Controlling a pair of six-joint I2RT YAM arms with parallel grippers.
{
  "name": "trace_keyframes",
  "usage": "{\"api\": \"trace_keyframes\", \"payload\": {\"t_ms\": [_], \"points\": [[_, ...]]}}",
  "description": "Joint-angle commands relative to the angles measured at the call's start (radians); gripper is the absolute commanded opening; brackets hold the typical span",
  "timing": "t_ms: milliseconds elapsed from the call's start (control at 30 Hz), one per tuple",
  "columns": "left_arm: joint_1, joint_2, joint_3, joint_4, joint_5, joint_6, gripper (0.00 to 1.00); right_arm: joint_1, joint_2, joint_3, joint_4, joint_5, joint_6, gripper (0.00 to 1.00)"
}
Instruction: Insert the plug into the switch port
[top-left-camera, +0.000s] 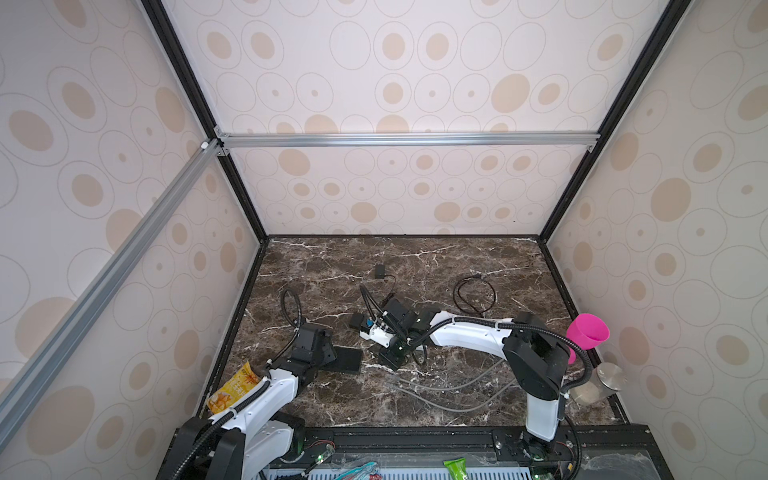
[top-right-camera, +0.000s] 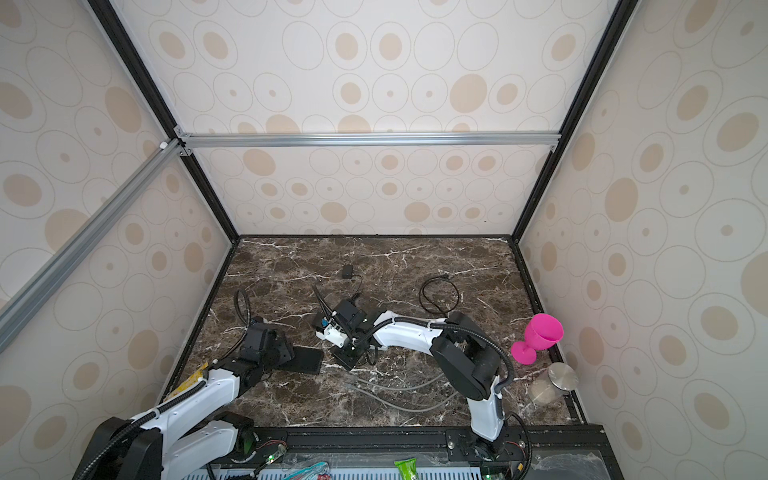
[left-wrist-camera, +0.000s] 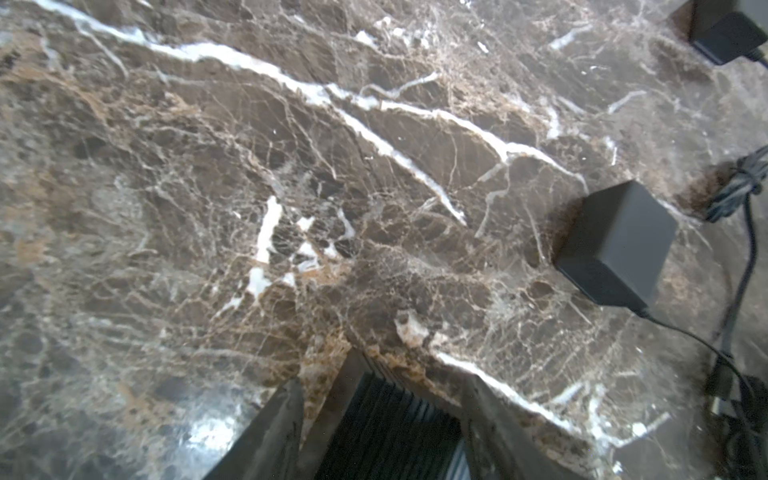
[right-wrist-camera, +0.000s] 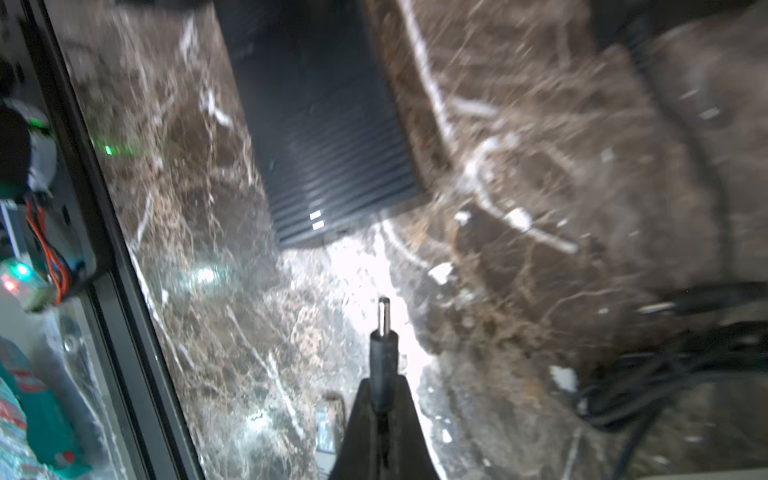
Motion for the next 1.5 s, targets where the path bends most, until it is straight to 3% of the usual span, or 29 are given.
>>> {"api": "trace_keyframes", "payload": {"t_ms": [0,100,200,467,833,1467], "points": [[0.006,0.037,0.022,0.0,0.023,0.027,0.59,0.021,0.009,-0.004,-0.028,0.016,-0.03,0.0],[0.006,0.04,0.019,0.003,0.036,0.028,0.58,0.025,0.033,0.021,-0.029,0.016,-0.008,0.0],[0.008,0.033,0.016,0.001,0.039,0.031,0.51,0.032,0.059,0.05,-0.037,0.017,0.003,0.0],[0.007,0.067,0.034,-0.019,0.04,0.045,0.55,0.034,0.121,0.096,-0.087,0.032,0.005,0.0],[0.008,0.092,0.041,-0.011,0.047,0.046,0.55,0.035,0.168,0.19,-0.206,0.061,-0.093,0.0],[0.013,0.031,0.048,-0.023,0.048,0.039,0.58,0.046,0.239,0.288,-0.296,0.026,-0.164,0.0]]}}
